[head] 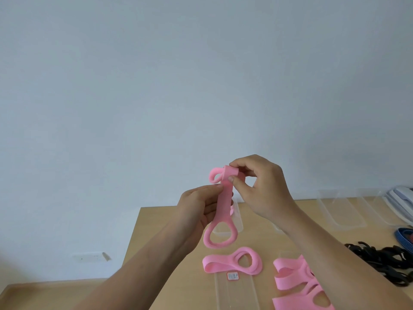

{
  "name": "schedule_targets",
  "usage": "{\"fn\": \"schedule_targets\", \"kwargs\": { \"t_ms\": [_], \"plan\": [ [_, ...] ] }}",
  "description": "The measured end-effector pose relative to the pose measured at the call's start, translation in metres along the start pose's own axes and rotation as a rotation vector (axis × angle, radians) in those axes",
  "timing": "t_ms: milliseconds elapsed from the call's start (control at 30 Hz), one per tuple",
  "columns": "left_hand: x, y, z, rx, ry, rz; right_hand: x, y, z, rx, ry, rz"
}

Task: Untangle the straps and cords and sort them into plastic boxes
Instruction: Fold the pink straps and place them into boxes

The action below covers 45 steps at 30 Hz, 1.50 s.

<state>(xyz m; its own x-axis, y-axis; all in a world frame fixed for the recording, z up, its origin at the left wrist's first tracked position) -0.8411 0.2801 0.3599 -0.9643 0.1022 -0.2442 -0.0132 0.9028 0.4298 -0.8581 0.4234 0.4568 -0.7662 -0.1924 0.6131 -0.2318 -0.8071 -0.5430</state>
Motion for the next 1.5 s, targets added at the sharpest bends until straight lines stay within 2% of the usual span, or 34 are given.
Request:
{"fn": "schedule_targets", "kwargs": {
  "t_ms": [267, 500, 767, 933, 1067, 1200, 1367, 1500],
  "plan": [
    [0.002, -0.006, -0.014, 0.045, 0.057, 0.031, -0.001, 0.01, 0.012, -0.072, -0.146, -0.062],
    [0.002, -0.006, -0.014, 0.092, 0.063, 0.047, -0.006, 0.02, 0.019, -0.082, -0.154, -0.028],
    [0.005, -0.015, -0.014, 0.157, 0.099, 0.06, -0.011, 0.022, 0.009, -0.029, 0.023, 0.087],
    [0.001, -0.016, -0.02, 0.226, 0.145, 0.077, -0.012, 0.037, 0.006, -0.083, 0.077, 0.32],
    [-0.003, -0.015, -0.018, 0.307, 0.158, 0.1, -0.017, 0.034, 0.002, -0.109, 0.144, 0.305],
    [-0.006, -0.013, -0.012, 0.358, 0.08, 0.181, -0.022, 0.031, -0.002, -0.048, 0.212, 0.269],
    [-0.013, -0.014, -0.005, 0.395, 0.01, 0.24, -0.027, 0.029, 0.005, -0.061, 0.195, 0.198],
    [-0.018, -0.015, 0.004, 0.331, -0.137, 0.299, -0.032, 0.027, 0.009, -0.112, 0.163, 0.141]
  ]
}}
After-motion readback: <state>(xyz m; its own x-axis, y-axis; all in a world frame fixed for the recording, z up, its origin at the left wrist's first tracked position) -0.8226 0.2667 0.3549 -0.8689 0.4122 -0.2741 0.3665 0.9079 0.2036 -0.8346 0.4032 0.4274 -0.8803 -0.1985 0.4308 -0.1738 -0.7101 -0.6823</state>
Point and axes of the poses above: each hand's wrist, its own x-axis towards the middle knuckle, its own y-axis out of the palm, z = x × y, the point moved 8 cm from there along x, towards the middle knuckle, and after that the axes turned 3 degrees about -x, right-handed, at the moved point
